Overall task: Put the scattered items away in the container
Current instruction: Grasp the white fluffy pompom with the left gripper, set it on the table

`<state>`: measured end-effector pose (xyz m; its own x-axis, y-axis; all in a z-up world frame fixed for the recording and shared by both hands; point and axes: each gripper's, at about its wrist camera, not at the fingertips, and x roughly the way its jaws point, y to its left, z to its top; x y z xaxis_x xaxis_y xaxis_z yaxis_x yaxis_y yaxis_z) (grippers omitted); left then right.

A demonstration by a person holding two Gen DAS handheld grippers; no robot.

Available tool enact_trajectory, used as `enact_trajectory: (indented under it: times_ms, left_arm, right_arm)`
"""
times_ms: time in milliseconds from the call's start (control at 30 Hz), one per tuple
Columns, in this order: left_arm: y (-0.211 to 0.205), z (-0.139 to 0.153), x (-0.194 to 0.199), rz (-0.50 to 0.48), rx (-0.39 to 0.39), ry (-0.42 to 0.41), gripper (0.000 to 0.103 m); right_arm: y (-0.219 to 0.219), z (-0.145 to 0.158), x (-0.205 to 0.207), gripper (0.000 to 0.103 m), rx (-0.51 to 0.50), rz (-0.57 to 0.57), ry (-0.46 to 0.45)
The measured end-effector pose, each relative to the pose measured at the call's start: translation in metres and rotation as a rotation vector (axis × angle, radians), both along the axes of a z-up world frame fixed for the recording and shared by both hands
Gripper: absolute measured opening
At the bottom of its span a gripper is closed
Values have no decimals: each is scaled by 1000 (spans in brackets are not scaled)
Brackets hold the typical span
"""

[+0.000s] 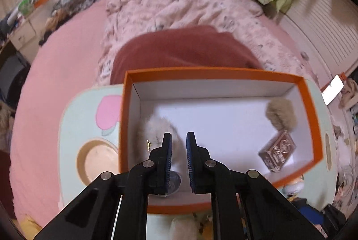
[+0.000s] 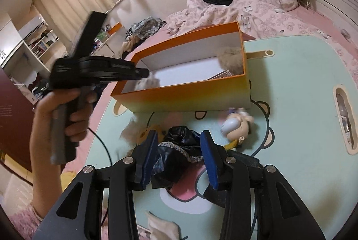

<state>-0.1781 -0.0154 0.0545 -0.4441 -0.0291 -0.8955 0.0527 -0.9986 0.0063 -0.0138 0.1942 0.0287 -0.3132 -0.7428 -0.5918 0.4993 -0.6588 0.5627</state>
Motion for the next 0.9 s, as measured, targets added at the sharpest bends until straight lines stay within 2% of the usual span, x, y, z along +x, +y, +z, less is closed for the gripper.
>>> enact_trajectory:
  times_ms: [133,233,367,433,467,500,567,633,667,767,900]
  left_arm:
    - [6,-8,0,14,-78,-9,12]
    - [4,-3,3,18,-60,5,12]
    - [1,-9,-6,26,-92,-23,12]
    - [10,-14,-10,14,-177,-36,13]
    - [14,-17,-13,-1,-218,-44,17]
    - [21,-21,-14,-25,-255,-55,27]
    - [27,-24,-15,-49,-273,-61,37]
    - [28,-24,-15,-43,-305,-51,32]
    - [26,-23,-15,-41,-300,-48,11]
    - [9,-16,-14,-25,-171,-51,11]
    - [-5,-3,-8,-24,-69,-16,11]
  right_arm:
    - [3,-1,-1,41,-21,8,-8]
    - [4,-4,-2,41,-35,26,-24]
    - [5,-8,-4,41,-48,26,-46]
    - [5,-9,-5,41,-43,25,-46]
    - [5,-10,-5,41,-44,27,-50]
    - [5,-11,-6,41,-46,30,-57]
    - [6,-13,-8,41,-55,34,-69]
    - [7,-14,-9,41,-55,32,-71]
    - [8,-14,-9,41,-54,30,-68]
    - [11,-13,-10,41,-60,23,-64]
    - [15,-13,-11,41,-73,16,-65]
